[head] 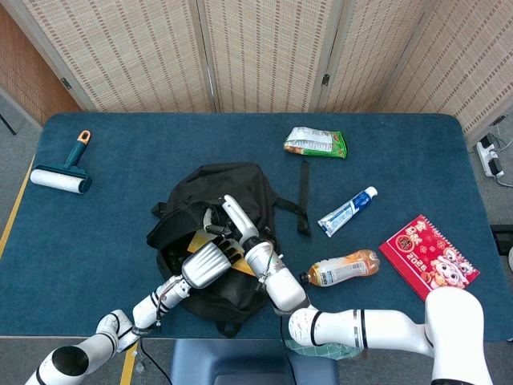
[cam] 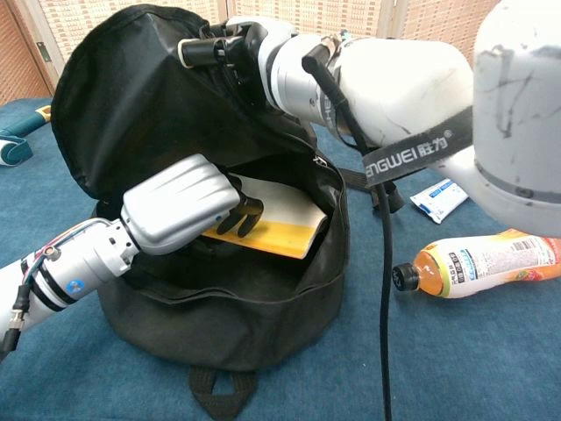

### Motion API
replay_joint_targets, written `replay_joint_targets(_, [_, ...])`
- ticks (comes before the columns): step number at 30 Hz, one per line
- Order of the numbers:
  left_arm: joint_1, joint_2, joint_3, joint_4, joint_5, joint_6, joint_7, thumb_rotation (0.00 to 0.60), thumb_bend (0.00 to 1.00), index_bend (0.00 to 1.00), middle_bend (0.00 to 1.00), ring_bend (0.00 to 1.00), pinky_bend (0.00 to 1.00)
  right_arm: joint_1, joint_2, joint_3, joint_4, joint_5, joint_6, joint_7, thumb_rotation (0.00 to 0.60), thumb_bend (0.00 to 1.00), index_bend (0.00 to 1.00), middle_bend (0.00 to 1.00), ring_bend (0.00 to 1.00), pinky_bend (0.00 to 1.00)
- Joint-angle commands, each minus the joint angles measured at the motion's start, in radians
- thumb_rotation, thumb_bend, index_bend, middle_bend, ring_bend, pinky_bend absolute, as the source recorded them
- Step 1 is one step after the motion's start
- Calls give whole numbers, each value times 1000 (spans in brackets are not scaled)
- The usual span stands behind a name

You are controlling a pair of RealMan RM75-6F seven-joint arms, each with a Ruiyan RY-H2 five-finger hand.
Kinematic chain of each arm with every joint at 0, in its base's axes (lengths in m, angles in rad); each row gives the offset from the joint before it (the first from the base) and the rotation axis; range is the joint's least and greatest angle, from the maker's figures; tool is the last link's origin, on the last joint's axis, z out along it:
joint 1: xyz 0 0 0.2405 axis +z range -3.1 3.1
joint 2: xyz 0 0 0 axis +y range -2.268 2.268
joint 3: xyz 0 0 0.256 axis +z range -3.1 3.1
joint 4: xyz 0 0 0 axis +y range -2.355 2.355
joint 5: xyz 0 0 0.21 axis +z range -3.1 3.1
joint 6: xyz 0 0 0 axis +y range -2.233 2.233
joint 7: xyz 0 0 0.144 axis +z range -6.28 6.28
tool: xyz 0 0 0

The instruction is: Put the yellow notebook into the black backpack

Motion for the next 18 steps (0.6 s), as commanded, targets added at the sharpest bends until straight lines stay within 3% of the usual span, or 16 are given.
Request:
replay_joint_targets(1, [1, 8, -17, -9, -30, -32, 9, 600, 473, 720, 725, 610, 605, -3, 1, -1, -4, -3, 4, 3, 600, 898, 837, 516, 379, 326])
replay_joint_targets(6, [19, 26, -36, -60, -73, -72, 40, 600, 412, 688, 710, 605, 605, -6, -1, -4, 3, -8, 8, 6, 600, 898, 838, 516, 378, 326])
replay_joint_targets(8, [32, 43, -45, -113, -99, -101, 85, 600, 327, 613, 672, 582, 595, -5, -5, -6, 12, -11, 10, 7, 600, 898, 838, 516, 378, 326])
replay_joint_targets(13, [62, 138, -56, -344, -147, -157, 189, 600, 105, 313, 446, 410, 480, -3, -13, -4, 43, -14, 14, 10, 600, 897, 828, 514, 378, 326])
replay_joint_targets(18, [83, 223, -61, -516, -160, -152, 247, 600, 57, 227, 366, 344, 429, -4, -15, -6, 64, -19, 12, 10, 600, 897, 824, 512, 377, 326])
